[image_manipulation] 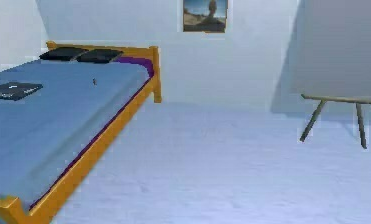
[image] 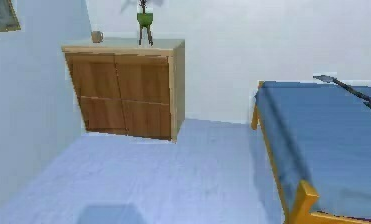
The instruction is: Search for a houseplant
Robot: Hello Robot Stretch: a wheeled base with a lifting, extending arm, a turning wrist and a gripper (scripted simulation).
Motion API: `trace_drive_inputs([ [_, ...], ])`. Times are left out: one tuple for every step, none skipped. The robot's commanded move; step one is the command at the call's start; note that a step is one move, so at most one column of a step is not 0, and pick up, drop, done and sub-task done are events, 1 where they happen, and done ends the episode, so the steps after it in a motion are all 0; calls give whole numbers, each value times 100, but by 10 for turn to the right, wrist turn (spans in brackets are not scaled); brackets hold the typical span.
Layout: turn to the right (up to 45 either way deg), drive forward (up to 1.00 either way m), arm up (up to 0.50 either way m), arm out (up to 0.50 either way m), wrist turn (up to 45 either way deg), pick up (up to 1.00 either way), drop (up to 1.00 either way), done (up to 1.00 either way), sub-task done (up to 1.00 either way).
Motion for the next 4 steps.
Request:
trace_drive_inputs([
  [0,100,0,0,0,0,0,0,0],
  [90,0,0,0,0,0,0,0,0],
  [0,25,0,0,0,0,0,0,0],
  [-330,0,0,0,0,0,0,0,0],
])
